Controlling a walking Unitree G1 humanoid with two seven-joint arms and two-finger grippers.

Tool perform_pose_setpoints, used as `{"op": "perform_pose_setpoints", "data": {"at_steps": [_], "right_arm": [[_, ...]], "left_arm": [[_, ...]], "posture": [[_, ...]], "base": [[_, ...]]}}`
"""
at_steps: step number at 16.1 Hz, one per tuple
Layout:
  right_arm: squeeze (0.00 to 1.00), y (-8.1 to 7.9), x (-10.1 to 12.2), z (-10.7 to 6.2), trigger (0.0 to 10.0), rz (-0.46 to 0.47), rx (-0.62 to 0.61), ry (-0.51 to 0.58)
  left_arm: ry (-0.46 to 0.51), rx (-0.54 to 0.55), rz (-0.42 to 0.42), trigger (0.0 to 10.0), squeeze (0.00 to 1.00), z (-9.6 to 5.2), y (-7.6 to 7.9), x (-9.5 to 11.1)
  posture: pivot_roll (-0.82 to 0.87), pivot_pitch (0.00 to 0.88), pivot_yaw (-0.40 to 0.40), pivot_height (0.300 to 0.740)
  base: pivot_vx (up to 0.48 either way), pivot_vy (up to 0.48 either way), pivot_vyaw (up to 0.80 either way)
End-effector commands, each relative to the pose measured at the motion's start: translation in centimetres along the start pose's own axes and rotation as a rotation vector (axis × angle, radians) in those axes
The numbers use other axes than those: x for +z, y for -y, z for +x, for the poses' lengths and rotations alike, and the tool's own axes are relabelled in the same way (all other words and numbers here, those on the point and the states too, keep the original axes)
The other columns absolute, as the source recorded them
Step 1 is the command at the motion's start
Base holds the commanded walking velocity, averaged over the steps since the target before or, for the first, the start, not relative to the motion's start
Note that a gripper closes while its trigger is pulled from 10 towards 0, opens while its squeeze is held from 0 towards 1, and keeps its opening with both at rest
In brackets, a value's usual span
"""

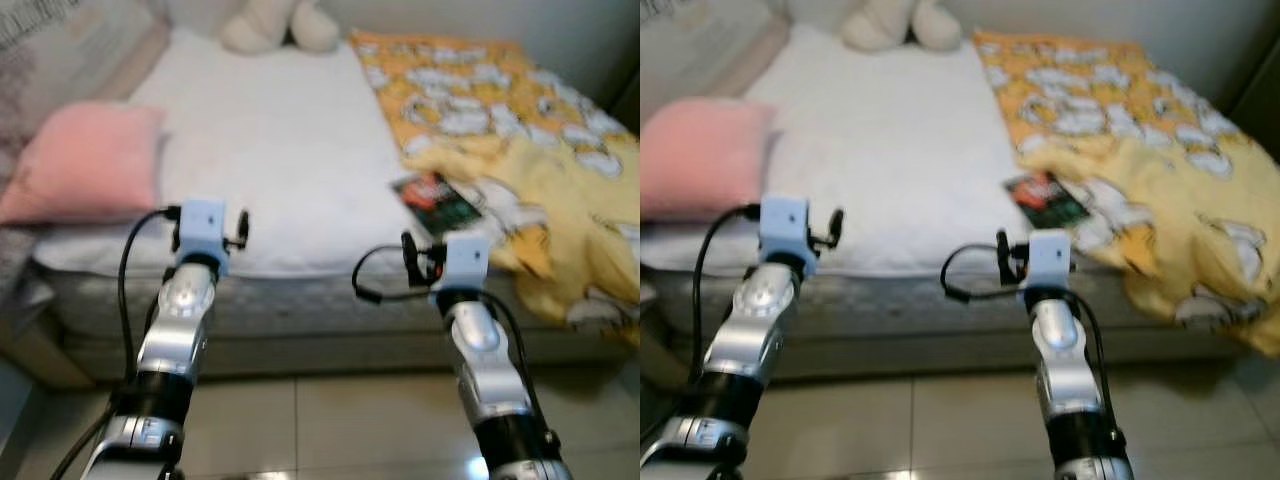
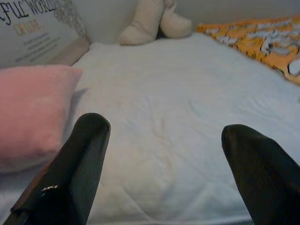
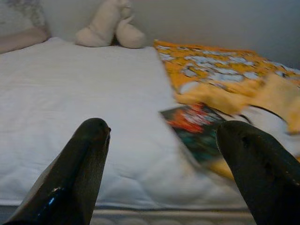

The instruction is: Clean up the room

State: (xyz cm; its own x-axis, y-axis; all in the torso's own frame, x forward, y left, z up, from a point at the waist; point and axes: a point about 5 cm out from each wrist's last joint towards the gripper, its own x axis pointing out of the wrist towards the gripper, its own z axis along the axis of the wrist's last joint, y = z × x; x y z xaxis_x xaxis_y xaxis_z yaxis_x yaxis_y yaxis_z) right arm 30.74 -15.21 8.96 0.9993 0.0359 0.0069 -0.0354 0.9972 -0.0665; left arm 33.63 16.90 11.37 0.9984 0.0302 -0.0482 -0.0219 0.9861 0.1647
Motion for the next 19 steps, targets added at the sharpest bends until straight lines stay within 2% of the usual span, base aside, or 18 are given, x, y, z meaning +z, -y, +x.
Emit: {"op": "perform_pose_setpoints", "data": {"at_steps": [1, 4, 7, 10, 12, 13, 14, 15, 16, 17, 19], "right_arm": [[0.0, 1.0, 0.1, -0.1, 10.0, 0.006, -0.035, 0.008], [0.0, 0.1, -0.1, -0.1, 10.0, 0.007, -0.011, 0.01], [0.0, 0.0, -0.1, -0.1, 10.0, -0.001, 0.005, 0.021], [0.0, 0.1, -0.4, 0.0, 10.0, 0.006, 0.006, 0.009], [0.0, 0.2, -0.7, 0.0, 10.0, 0.015, -0.001, -0.015], [0.0, 0.2, -0.7, 0.1, 10.0, 0.013, 0.0, -0.017], [0.0, 0.3, -0.5, 0.3, 10.0, 0.01, -0.005, -0.012], [0.0, 0.3, -0.4, 0.4, 10.0, 0.012, -0.01, -0.009], [0.0, 0.4, -0.3, 0.5, 10.0, 0.013, -0.014, -0.008], [0.0, 0.4, -0.3, 0.5, 10.0, 0.011, -0.018, -0.004], [0.0, 1.4, 0.0, 0.4, 10.0, 0.006, -0.057, 0.014]], "left_arm": [[0.009, -0.023, 0.005, 10.0, 0.0, 0.3, 1.0, 0.4], [-0.004, -0.046, 0.039, 10.0, 0.0, -0.9, 0.6, -0.9], [-0.033, -0.02, 0.013, 10.0, 0.0, -1.6, -0.2, -1.8], [-0.036, -0.021, 0.016, 10.0, 0.0, -2.1, 0.0, -2.1], [-0.017, -0.031, -0.011, 10.0, 0.0, -2.3, 0.1, -2.0], [-0.016, -0.04, -0.008, 10.0, 0.43, -2.1, 0.3, -1.9], [-0.012, -0.06, -0.003, 10.0, 0.43, -1.7, 0.6, -1.6], [0.007, -0.087, 0.006, 10.0, 0.32, -1.6, 0.9, -1.2], [0.02, -0.106, 0.013, 10.0, 0.32, -1.5, 1.1, -1.0], [0.03, -0.12, 0.024, 10.0, 0.0, -1.3, 1.2, -0.7], [0.021, -0.142, 0.014, 10.0, 0.0, -0.7, 2.0, -0.6]], "posture": [[-0.03, 0.0, -0.02, 0.74], [0.01, 0.0, -0.016, 0.74], [0.03, 0.0, -0.024, 0.74], [0.04, 0.0, -0.043, 0.74], [0.04, 0.0, -0.054, 0.74], [0.04, 0.0, -0.049, 0.74], [0.03, 0.0, -0.046, 0.74], [0.03, 0.0, -0.041, 0.74], [0.02, 0.0, -0.039, 0.74], [0.02, 0.0, -0.031, 0.74], [-0.02, 0.0, -0.013, 0.74]], "base": [[0.0, 0.0, 0.0], [0.0, 0.0, 0.0], [0.0, 0.0, 0.73], [0.0, 0.0, 0.66], [0.0, -0.152, 0.0], [0.307, -0.368, 0.0], [0.307, -0.368, 0.0], [0.311, -0.364, 0.0], [0.311, -0.364, 0.0], [0.334, -0.341, 0.0], [0.337, -0.337, 0.0]]}}
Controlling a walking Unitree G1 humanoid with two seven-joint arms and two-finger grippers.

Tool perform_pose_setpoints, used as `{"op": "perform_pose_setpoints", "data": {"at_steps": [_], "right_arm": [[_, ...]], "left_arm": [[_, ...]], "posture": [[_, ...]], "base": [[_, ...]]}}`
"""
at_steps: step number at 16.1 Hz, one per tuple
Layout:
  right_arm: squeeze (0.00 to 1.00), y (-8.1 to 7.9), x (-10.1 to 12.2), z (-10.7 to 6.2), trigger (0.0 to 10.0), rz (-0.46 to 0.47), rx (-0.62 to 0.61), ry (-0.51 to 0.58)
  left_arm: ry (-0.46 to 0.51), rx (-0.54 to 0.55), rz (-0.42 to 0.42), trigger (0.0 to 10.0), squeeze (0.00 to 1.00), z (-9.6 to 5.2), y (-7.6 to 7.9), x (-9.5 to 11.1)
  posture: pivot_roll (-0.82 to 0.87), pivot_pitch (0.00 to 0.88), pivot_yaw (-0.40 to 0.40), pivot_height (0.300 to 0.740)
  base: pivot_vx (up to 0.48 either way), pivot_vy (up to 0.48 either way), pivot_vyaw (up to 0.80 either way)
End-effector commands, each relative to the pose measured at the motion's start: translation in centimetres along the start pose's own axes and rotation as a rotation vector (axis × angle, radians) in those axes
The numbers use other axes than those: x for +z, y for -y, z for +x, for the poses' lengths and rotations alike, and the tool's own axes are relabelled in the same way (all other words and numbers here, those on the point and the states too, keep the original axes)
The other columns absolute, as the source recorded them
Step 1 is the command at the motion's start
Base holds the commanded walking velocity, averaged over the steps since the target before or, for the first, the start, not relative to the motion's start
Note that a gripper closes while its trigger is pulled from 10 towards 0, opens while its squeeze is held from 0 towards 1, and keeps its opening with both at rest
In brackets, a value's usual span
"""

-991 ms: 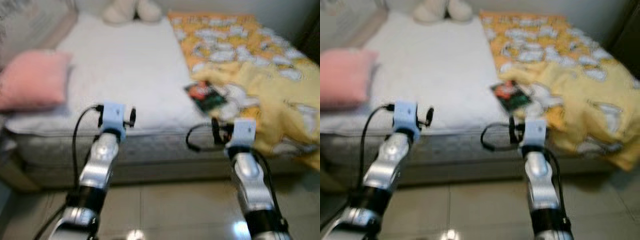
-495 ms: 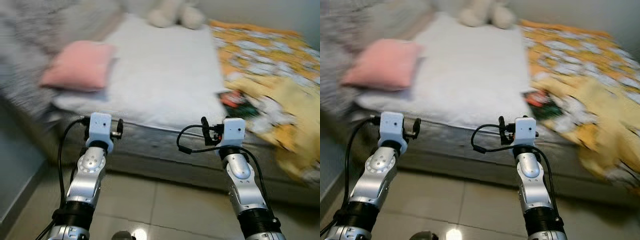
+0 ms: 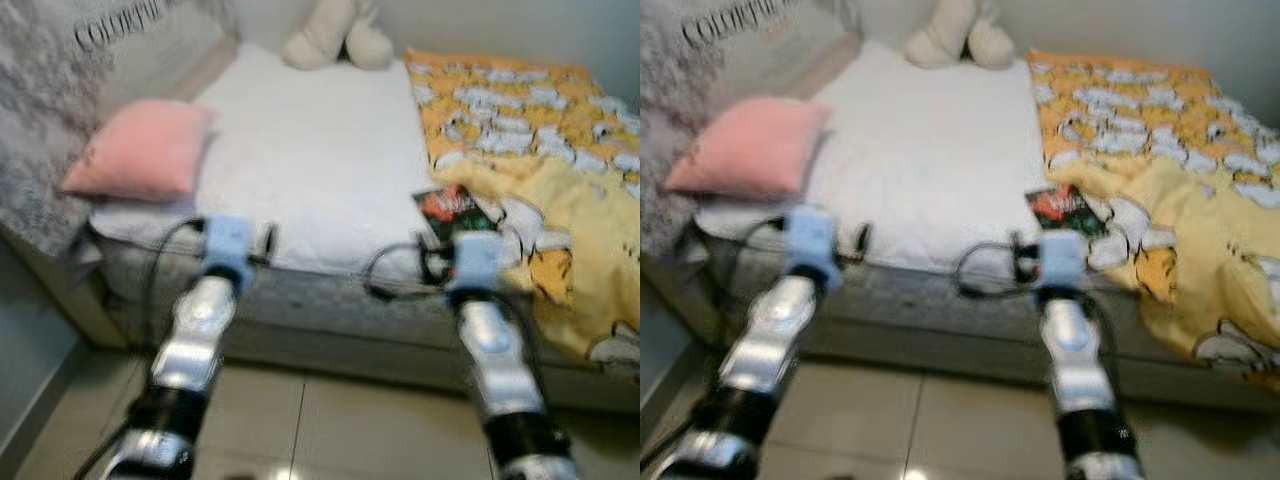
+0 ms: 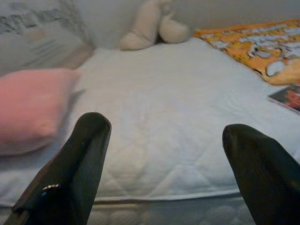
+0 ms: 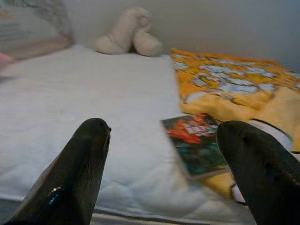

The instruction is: Clean up the room

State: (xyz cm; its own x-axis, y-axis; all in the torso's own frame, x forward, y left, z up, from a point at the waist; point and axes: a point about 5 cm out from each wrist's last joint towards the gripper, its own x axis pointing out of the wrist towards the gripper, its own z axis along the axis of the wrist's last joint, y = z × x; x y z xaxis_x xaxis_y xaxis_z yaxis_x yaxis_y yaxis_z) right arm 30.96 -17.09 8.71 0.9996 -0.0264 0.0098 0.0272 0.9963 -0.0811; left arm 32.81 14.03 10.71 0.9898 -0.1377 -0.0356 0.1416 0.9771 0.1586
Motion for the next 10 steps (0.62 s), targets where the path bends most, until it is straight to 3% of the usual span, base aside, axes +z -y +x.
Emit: {"op": "perform_pose_setpoints", "data": {"at_steps": [1, 6, 10], "right_arm": [[0.0, -0.3, 0.5, 0.2, 10.0, 0.019, 0.002, 0.016], [0.0, 0.6, 0.7, 0.3, 10.0, 0.0, -0.026, 0.03], [0.0, 1.0, 1.2, 0.6, 10.0, -0.007, -0.032, 0.044]], "left_arm": [[-0.018, 0.018, 0.012, 10.0, 0.0, 0.1, -0.7, -0.3], [-0.022, 0.014, 0.003, 10.0, 0.0, 0.8, -0.5, -0.3], [-0.013, -0.02, -0.017, 10.0, 0.0, 1.0, 0.6, -0.3]], "posture": [[-0.03, 0.0, -0.012, 0.74], [-0.05, 0.0, 0.002, 0.74], [-0.07, 0.0, -0.004, 0.74]], "base": [[0.341, -0.334, 0.0], [0.343, -0.332, 0.0], [0.353, -0.323, 0.0]]}}
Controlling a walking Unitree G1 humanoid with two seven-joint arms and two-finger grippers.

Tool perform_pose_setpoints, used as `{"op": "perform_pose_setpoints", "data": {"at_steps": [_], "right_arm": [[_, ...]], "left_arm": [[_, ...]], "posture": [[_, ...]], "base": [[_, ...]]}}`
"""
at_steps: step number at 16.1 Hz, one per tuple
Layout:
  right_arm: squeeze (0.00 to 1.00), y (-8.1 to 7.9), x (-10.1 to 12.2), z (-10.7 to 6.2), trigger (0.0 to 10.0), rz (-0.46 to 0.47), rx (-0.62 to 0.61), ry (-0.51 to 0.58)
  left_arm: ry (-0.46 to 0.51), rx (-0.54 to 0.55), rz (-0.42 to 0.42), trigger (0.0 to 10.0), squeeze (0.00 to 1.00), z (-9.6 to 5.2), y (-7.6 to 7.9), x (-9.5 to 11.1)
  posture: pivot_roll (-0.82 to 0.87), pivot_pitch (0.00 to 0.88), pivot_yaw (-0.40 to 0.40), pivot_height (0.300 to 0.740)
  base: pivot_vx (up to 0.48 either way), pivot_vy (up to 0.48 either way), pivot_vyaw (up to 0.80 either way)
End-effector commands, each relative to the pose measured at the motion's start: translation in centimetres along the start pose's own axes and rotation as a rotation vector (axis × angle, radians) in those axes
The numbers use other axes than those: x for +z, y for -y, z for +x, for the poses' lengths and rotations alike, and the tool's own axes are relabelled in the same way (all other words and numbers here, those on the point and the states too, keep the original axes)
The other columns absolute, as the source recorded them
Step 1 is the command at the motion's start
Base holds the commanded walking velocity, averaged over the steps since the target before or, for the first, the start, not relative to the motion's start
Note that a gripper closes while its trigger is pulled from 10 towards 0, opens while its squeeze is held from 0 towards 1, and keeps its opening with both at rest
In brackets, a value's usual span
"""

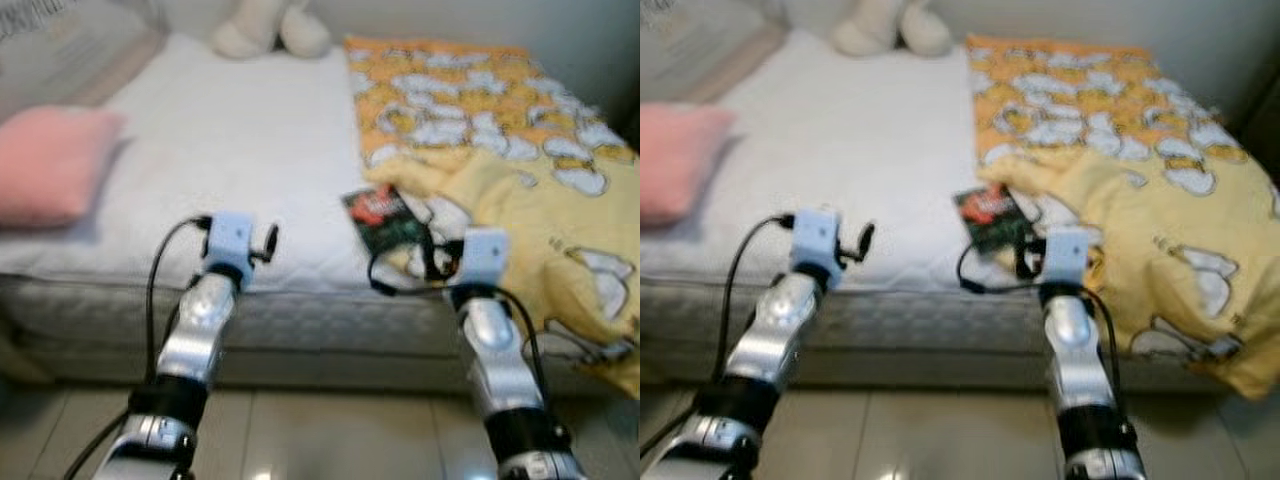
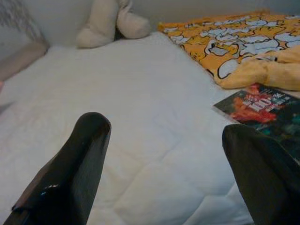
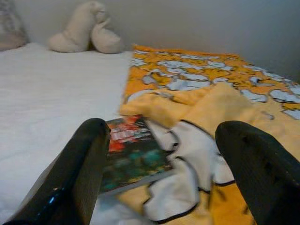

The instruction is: Clean up the room

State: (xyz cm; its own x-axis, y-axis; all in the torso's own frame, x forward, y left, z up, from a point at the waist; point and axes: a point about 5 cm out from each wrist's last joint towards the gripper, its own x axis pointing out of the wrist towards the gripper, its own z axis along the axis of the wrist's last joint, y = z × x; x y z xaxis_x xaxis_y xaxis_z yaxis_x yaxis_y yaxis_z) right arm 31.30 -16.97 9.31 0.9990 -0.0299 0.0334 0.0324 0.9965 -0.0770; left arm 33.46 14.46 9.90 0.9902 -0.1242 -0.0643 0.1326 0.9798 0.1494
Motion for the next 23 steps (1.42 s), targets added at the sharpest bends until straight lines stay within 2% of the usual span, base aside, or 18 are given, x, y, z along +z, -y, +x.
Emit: {"op": "perform_pose_setpoints", "data": {"at_steps": [1, 3, 5, 6, 7, 8, 10, 12, 13, 15, 16, 18, 20, 23], "right_arm": [[0.0, 1.1, 0.7, 0.3, 10.0, -0.02, -0.02, 0.027], [0.0, 1.4, 0.6, 0.1, 10.0, -0.027, -0.014, 0.02], [0.0, 1.3, 0.5, 0.0, 10.0, -0.021, 0.002, 0.012], [0.0, 1.1, 0.4, -0.1, 10.0, -0.007, 0.016, 0.009], [0.0, 1.0, 0.2, -0.5, 10.0, -0.003, 0.042, 0.003], [0.0, 1.3, 0.0, -1.1, 10.0, -0.008, 0.041, -0.002], [0.0, 2.8, -1.2, -3.8, 10.0, -0.037, 0.041, -0.049], [0.0, 3.6, -2.1, -6.6, 10.0, -0.062, 0.047, -0.083], [0.0, 3.7, -2.3, -7.1, 10.0, -0.058, 0.045, -0.09], [0.0, 3.4, -2.1, -6.7, 10.0, -0.052, 0.046, -0.093], [0.0, 3.2, -1.5, -6.1, 10.0, -0.045, 0.04, -0.073], [0.0, 2.9, -1.1, -5.2, 10.0, -0.041, 0.038, -0.062], [0.0, 2.9, -0.6, -4.7, 10.0, -0.042, 0.033, -0.045], [0.0, 3.0, -0.5, -4.6, 10.0, -0.043, 0.027, -0.041]], "left_arm": [[0.01, -0.016, -0.022, 10.0, 0.0, 0.4, 1.1, 0.4], [0.009, -0.015, -0.023, 10.0, 0.0, 0.4, 1.4, 0.2], [0.027, 0.015, -0.044, 10.0, 0.0, 0.2, 0.9, 0.2], [0.023, 0.025, -0.066, 10.0, 0.0, 0.2, 0.6, 0.1], [0.001, 0.063, -0.153, 10.0, 0.0, -0.1, -0.2, -0.2], [-0.01, 0.073, -0.219, 10.0, 0.0, -0.9, -1.0, -0.5], [-0.038, -0.014, -0.083, 10.0, 0.0, -4.3, -2.0, -1.6], [-0.044, -0.161, -0.08, 10.0, 0.0, -6.4, -1.2, -1.8], [-0.007, -0.174, -0.091, 10.0, 0.0, -6.4, -0.8, -1.2], [0.01, -0.127, -0.105, 10.0, 0.0, -5.7, -0.6, -0.3], [0.019, -0.099, -0.113, 10.0, 0.0, -4.8, -0.4, 0.4], [0.039, -0.12, -0.134, 10.0, 0.0, -3.0, 1.1, 1.5], [0.04, -0.105, -0.141, 10.0, 0.0, -2.5, 1.3, 1.8], [0.032, -0.101, -0.146, 10.0, 0.0, -2.5, 1.3, 1.7]], "posture": [[-0.07, 0.0, -0.009, 0.74], [-0.07, 0.0, -0.016, 0.74], [-0.07, 0.0, -0.017, 0.74], [-0.07, 0.0, -0.016, 0.74], [-0.07, 0.0, -0.009, 0.74], [-0.08, 0.0, -0.005, 0.74], [-0.06, 0.0, -0.01, 0.74], [-0.05, 0.0, -0.015, 0.74], [-0.06, 0.0, -0.017, 0.74], [-0.07, 0.0, -0.013, 0.74], [-0.07, 0.0, -0.015, 0.74], [-0.08, 0.0, -0.014, 0.74], [-0.09, 0.0, -0.004, 0.74], [-0.1, 0.0, -0.001, 0.74]], "base": [[0.36, -0.315, 0.0], [0.36, -0.311, 0.0], [0.182, -0.156, 0.0], [0.0, 0.0, 0.0], [0.0, 0.0, 0.0], [0.0, 0.0, 0.0], [0.0, 0.0, 0.0], [0.0, 0.0, 0.0], [0.0, 0.0, 0.0], [0.0, 0.0, 0.0], [0.48, 0.0, 0.0], [0.48, 0.0, 0.0], [0.48, 0.0, 0.0], [0.48, 0.0, 0.0]]}}
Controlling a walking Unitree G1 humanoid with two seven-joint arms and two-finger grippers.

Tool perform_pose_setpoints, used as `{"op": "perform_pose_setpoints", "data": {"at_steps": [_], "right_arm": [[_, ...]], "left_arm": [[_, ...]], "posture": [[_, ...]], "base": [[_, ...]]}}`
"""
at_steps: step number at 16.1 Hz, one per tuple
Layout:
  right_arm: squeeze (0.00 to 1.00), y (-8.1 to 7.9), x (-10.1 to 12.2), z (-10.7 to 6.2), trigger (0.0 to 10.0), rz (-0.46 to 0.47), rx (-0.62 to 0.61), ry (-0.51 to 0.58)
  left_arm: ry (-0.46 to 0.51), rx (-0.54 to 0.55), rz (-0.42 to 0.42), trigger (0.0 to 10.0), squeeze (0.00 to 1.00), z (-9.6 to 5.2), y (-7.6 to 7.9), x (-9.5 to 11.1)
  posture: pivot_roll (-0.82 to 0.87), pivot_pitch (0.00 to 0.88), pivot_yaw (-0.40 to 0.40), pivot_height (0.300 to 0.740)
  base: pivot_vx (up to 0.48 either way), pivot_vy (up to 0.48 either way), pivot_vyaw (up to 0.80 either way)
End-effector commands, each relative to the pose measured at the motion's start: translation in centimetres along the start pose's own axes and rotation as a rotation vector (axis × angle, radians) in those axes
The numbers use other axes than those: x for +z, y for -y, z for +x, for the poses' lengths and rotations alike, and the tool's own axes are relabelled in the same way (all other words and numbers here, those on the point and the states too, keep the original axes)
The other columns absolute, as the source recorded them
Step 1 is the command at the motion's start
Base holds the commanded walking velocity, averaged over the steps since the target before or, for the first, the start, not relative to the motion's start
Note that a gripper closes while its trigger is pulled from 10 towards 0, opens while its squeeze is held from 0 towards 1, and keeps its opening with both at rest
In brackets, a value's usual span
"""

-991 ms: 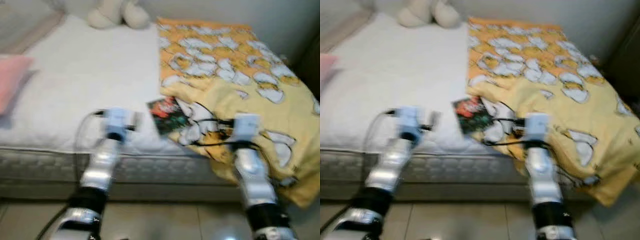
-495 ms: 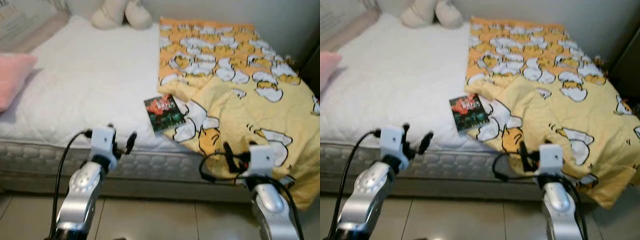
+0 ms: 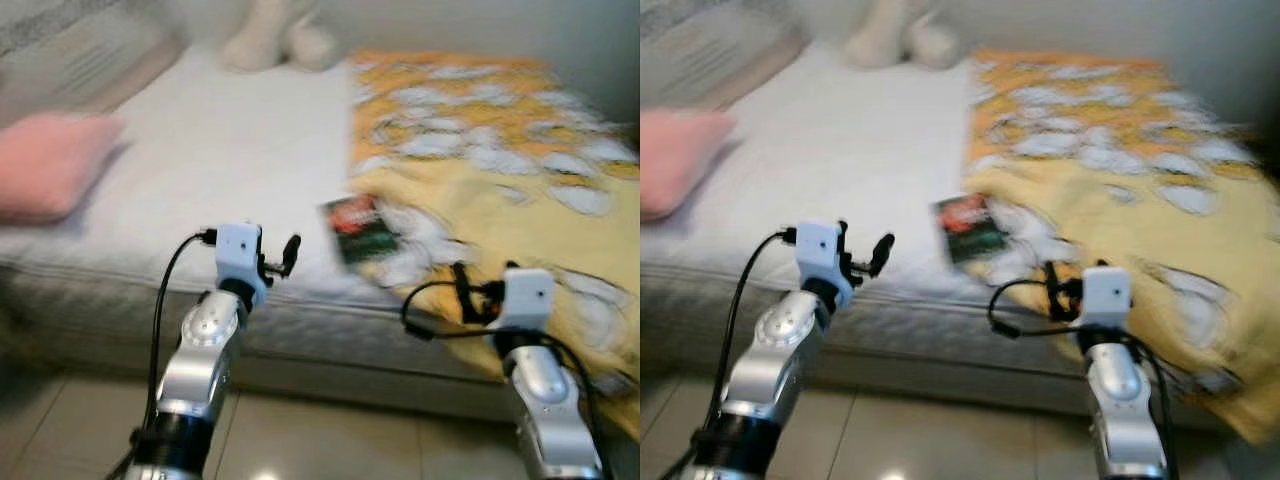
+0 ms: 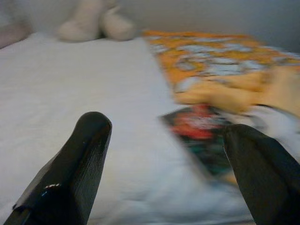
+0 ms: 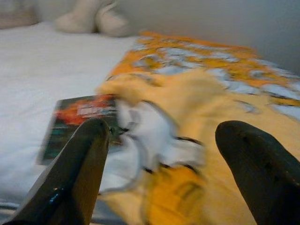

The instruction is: Clean up the room

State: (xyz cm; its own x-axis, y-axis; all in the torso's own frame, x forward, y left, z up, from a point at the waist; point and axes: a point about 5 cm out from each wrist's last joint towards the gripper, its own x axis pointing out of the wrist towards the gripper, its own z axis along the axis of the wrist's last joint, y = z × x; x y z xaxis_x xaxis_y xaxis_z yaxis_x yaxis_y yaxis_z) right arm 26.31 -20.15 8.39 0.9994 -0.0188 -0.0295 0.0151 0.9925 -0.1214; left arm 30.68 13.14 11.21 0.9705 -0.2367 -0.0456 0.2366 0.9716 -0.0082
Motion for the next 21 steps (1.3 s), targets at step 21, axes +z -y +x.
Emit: {"op": "perform_pose_setpoints", "data": {"at_steps": [21], "right_arm": [[0.0, -0.4, -0.2, -0.8, 10.0, 0.005, 0.0, -0.025]], "left_arm": [[-0.047, 0.051, 0.078, 10.0, 0.0, 1.7, -1.0, -0.4]], "posture": [[-0.13, 0.0, 0.016, 0.74]], "base": [[0.32, 0.0, -0.14]]}}
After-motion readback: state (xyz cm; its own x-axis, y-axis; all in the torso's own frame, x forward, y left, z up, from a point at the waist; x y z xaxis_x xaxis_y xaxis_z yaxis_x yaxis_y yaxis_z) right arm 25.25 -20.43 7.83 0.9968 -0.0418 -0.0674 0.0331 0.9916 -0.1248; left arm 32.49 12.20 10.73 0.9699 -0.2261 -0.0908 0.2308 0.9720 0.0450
